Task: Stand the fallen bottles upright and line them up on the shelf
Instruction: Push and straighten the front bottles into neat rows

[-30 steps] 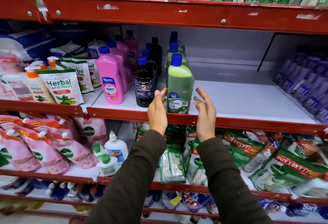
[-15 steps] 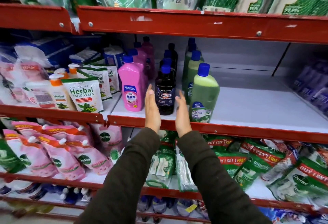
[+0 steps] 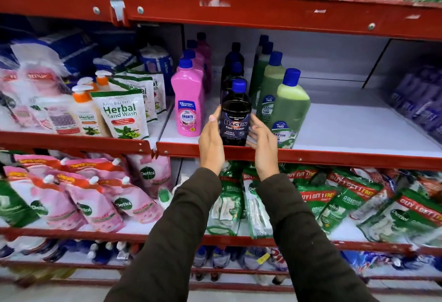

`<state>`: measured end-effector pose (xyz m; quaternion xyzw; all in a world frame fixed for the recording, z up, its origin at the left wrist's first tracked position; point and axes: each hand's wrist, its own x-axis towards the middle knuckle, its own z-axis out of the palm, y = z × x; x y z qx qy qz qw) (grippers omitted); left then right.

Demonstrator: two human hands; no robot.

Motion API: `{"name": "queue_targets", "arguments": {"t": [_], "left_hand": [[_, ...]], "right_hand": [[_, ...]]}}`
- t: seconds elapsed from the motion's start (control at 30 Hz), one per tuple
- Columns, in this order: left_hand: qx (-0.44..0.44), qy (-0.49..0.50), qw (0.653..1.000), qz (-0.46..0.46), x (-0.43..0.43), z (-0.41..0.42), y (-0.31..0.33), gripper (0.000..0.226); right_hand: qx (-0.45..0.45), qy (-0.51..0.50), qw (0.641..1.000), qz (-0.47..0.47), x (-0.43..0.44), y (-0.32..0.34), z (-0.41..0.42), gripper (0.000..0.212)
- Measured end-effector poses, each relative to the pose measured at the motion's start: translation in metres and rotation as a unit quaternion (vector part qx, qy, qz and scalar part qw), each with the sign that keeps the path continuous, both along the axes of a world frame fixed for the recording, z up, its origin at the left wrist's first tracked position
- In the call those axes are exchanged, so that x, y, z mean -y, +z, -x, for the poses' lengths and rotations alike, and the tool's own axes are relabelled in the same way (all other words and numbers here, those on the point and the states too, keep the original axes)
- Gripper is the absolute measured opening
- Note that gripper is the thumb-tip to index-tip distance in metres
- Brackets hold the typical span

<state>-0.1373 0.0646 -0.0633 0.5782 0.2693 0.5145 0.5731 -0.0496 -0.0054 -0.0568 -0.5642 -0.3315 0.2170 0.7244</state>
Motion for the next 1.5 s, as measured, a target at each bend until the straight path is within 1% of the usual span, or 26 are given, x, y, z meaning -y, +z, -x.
{"name": "queue_targets", "arguments": {"t": [0.07, 0.1, 0.17, 0.2, 0.23, 0.27, 0.3, 0.33, 0.4, 0.43, 0.53, 0.63, 0.7, 0.77, 1.1, 1.3, 1.43, 1.5], "left_hand": [[-0.014, -0.014, 1.0, -0.016, 0.0, 0.005, 0.001, 0.052], [-0.02, -0.02, 0.999, -0.028, 0.0, 0.007, 0.002, 0.054], [-0.032, -0.008, 0.998, -0.053, -0.001, 0.013, 0.0, 0.057], [-0.03, 0.013, 0.998, -0.062, -0.002, 0.017, -0.002, 0.057], [-0.024, 0.039, 0.997, -0.065, -0.003, 0.021, -0.004, 0.056], [-0.016, 0.064, 0.996, -0.061, -0.006, 0.026, -0.004, 0.055], [-0.007, 0.085, 0.995, -0.054, -0.011, 0.031, -0.003, 0.055], [0.003, 0.101, 0.994, -0.046, -0.016, 0.035, -0.002, 0.057], [0.023, 0.109, 0.993, -0.03, -0.033, 0.044, 0.003, 0.062], [0.029, 0.095, 0.995, -0.016, -0.042, 0.048, 0.006, 0.065], [0.04, 0.005, 0.999, 0.034, -0.072, 0.058, 0.014, 0.066], [0.012, -0.027, 0.999, 0.035, -0.09, 0.062, 0.018, 0.064], [0.01, -0.034, 0.999, 0.032, -0.095, 0.063, 0.02, 0.064], [0.006, -0.031, 0.999, 0.031, -0.096, 0.065, 0.019, 0.064], [0.015, 0.005, 0.999, 0.03, -0.084, 0.084, 0.005, 0.062], [-0.007, 0.023, 0.999, 0.023, -0.074, 0.093, 0.001, 0.069], [-0.011, 0.029, 1.0, -0.004, -0.064, 0.092, 0.001, 0.07], [-0.024, 0.081, 0.996, -0.038, -0.057, 0.088, -0.002, 0.067]], "right_hand": [[0.0, -0.013, 1.0, -0.003, 0.001, -0.001, 0.004, 0.05], [0.014, -0.05, 0.998, -0.017, 0.002, -0.003, 0.009, 0.049], [0.067, -0.162, 0.982, -0.069, 0.004, -0.01, 0.021, 0.046], [0.102, -0.204, 0.969, -0.1, 0.002, -0.014, 0.027, 0.043], [0.139, -0.22, 0.958, -0.124, 0.0, -0.018, 0.033, 0.04], [0.173, -0.209, 0.952, -0.14, -0.006, -0.019, 0.04, 0.039], [0.193, -0.174, 0.955, -0.145, -0.013, -0.019, 0.047, 0.038], [0.189, -0.125, 0.965, -0.135, -0.021, -0.017, 0.054, 0.039], [0.14, -0.028, 0.986, -0.084, -0.038, -0.011, 0.068, 0.042], [0.117, 0.007, 0.992, -0.05, -0.049, -0.009, 0.072, 0.045], [0.049, 0.067, 0.996, 0.036, -0.079, 0.003, 0.072, 0.052], [-0.027, 0.128, 0.99, 0.048, -0.097, 0.011, 0.068, 0.051], [-0.041, 0.151, 0.987, 0.034, -0.1, 0.013, 0.069, 0.045], [-0.037, 0.156, 0.987, 0.022, -0.1, 0.01, 0.068, 0.044], [-0.003, 0.119, 0.993, 0.025, -0.089, -0.003, 0.079, 0.046], [0.003, 0.102, 0.995, 0.013, -0.08, -0.008, 0.086, 0.043], [0.014, 0.095, 0.995, 0.02, -0.074, -0.009, 0.09, 0.044], [0.019, 0.058, 0.998, -0.006, -0.069, -0.012, 0.095, 0.044]]}}
